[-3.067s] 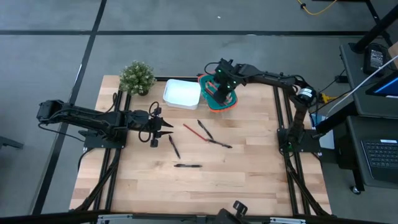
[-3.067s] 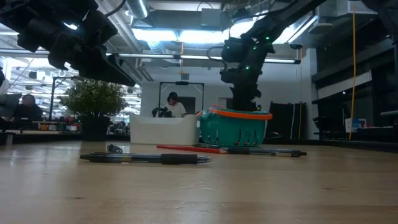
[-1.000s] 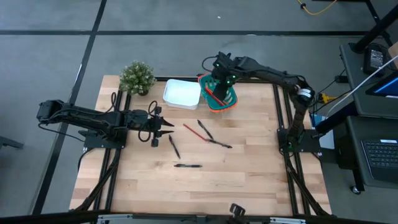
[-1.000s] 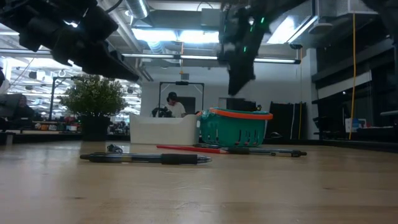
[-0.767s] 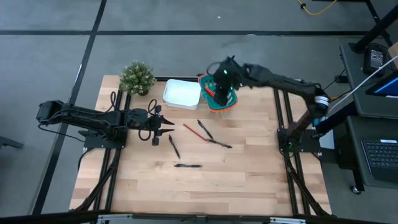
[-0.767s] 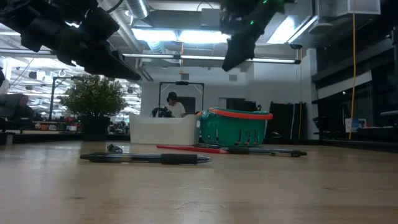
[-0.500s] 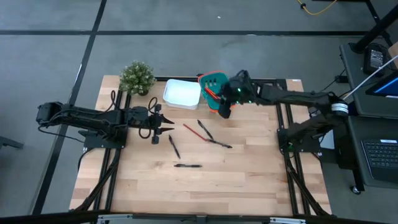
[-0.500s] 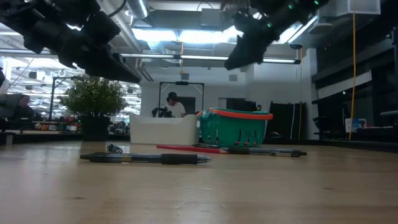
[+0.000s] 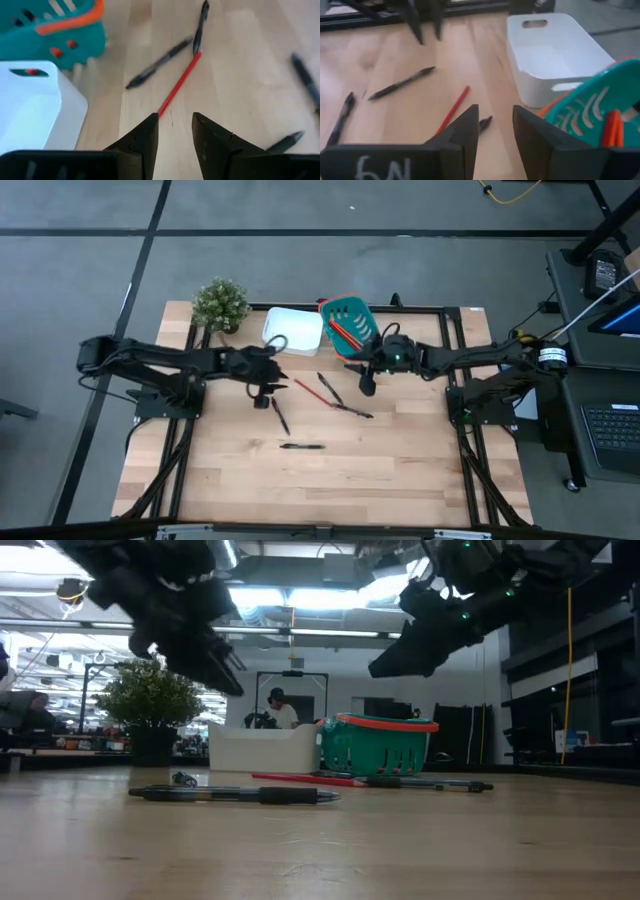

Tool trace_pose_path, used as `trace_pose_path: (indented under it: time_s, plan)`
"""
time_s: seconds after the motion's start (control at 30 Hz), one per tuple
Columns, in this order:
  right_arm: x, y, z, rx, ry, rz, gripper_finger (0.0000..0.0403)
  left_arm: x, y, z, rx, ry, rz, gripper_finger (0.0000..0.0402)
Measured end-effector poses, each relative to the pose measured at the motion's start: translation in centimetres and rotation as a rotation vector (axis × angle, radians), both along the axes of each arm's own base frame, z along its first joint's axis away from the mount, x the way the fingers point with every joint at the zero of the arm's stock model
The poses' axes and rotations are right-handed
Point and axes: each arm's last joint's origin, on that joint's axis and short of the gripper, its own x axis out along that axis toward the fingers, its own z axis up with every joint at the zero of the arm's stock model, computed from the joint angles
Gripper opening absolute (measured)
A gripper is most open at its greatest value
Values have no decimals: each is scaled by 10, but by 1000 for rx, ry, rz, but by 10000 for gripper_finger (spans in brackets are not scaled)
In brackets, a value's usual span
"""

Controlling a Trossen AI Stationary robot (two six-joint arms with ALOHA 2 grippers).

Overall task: Sort pens & pencils
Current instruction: Put the red pencil into the dark green bin

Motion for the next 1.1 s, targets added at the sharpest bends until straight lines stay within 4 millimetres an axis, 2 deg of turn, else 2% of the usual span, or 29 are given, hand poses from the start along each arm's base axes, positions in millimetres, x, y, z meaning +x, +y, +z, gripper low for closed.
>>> trace_pose_path:
  time_s: [0.13, 0.47, 0.7, 0.83, 1.1]
  plan:
    - [-7, 7, -15, -14, 7, -14, 122, 22, 6, -5, 22, 115, -25, 112]
    - [-29, 15, -41, -3, -109, -22, 122, 65, 15, -16, 73, 365, -139, 112]
    - [-41, 17, -53, 17, -140, -31, 122, 94, 20, -17, 99, 403, -185, 112]
    - [-44, 17, -54, 3, -147, -25, 122, 109, 22, -12, 68, 378, -135, 112]
    - [-44, 18, -55, 12, -146, 9, 122, 117, 26, -14, 27, 401, -72, 112]
